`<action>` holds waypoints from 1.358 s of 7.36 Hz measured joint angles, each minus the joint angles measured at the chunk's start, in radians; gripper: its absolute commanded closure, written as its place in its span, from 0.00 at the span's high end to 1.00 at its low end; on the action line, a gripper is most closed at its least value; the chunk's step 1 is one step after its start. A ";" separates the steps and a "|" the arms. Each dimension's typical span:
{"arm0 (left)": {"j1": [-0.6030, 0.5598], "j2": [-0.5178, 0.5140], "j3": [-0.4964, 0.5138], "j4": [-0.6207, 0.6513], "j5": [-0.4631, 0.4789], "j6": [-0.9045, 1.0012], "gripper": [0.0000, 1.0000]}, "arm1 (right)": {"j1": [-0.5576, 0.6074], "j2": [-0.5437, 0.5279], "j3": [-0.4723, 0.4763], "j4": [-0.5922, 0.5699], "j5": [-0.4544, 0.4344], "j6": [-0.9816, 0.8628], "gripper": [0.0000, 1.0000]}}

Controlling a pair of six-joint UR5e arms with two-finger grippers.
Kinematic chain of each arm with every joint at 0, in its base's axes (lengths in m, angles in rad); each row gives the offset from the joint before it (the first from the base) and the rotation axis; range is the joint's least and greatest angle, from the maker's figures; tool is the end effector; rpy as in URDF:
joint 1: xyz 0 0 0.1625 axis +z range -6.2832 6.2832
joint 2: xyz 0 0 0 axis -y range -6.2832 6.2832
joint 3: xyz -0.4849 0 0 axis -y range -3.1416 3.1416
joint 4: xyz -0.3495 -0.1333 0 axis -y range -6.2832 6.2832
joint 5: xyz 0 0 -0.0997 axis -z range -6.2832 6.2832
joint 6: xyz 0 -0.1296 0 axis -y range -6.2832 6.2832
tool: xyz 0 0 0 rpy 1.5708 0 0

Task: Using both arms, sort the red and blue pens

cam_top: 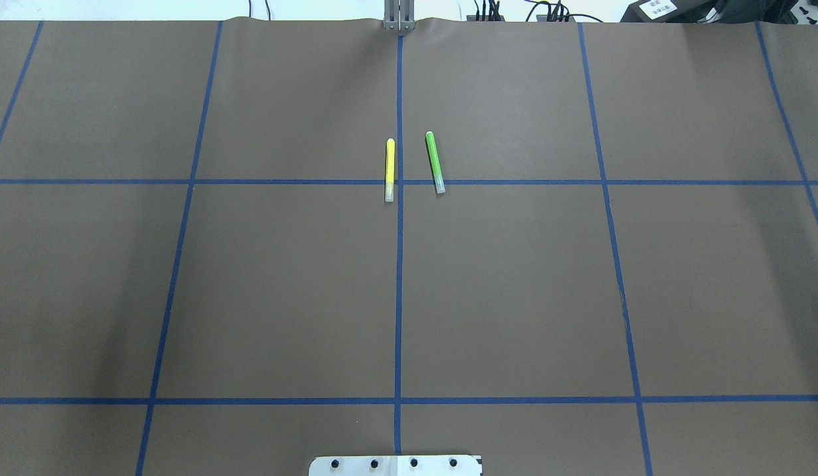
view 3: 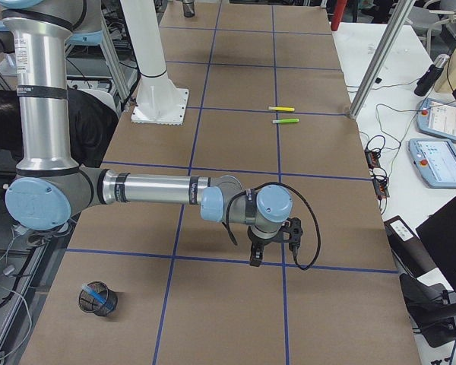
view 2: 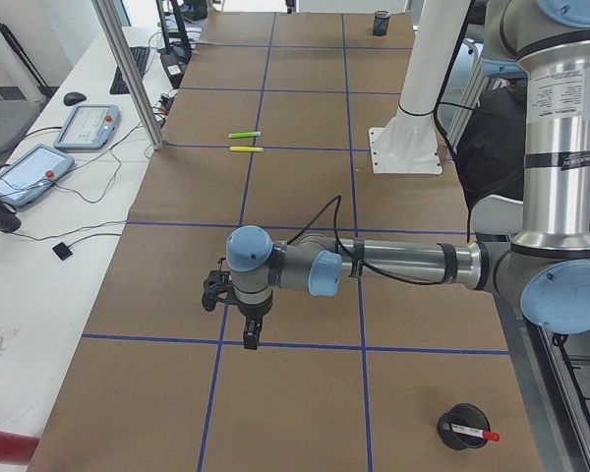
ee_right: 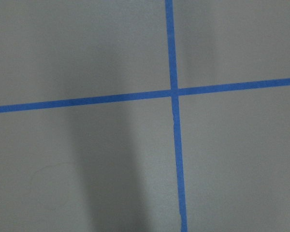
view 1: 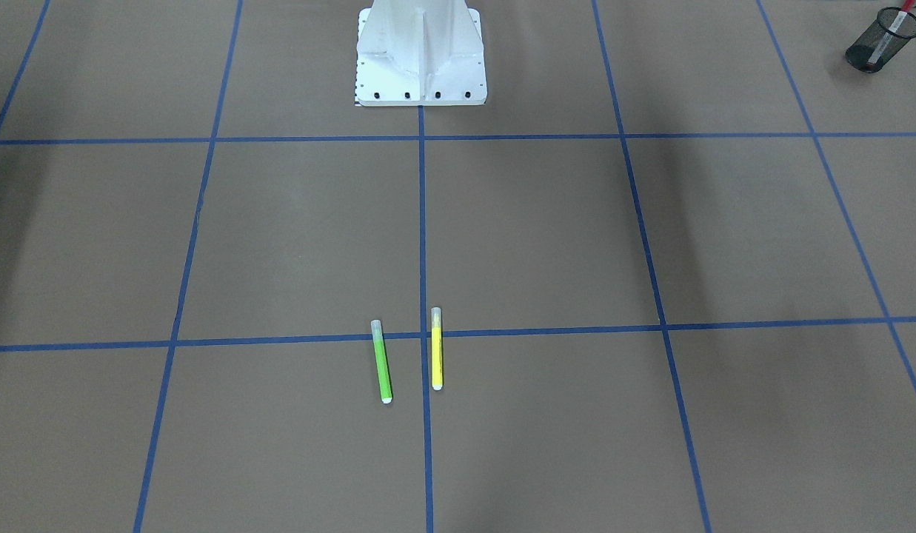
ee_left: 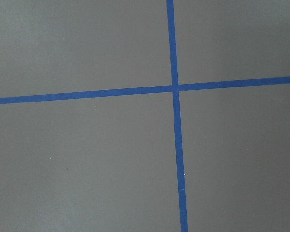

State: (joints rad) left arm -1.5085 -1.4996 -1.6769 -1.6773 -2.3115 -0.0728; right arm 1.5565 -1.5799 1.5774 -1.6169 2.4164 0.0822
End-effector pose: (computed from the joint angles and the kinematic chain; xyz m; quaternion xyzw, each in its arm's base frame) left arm -0.0192 -0.4290 0.7146 0.0413 0.3647 0.0207 0.9300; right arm 0.0300 -0.4410 0.7390 -0.0419 -0.4086 0.0409 0.9108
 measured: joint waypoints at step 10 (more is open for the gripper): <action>-0.056 0.000 -0.048 0.021 -0.022 -0.001 1.00 | 0.037 -0.050 0.011 0.008 -0.029 -0.012 1.00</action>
State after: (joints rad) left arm -1.5644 -1.5000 -1.7250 -1.6567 -2.3332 -0.0736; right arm 1.5932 -1.6299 1.5886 -1.6089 2.3874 0.0698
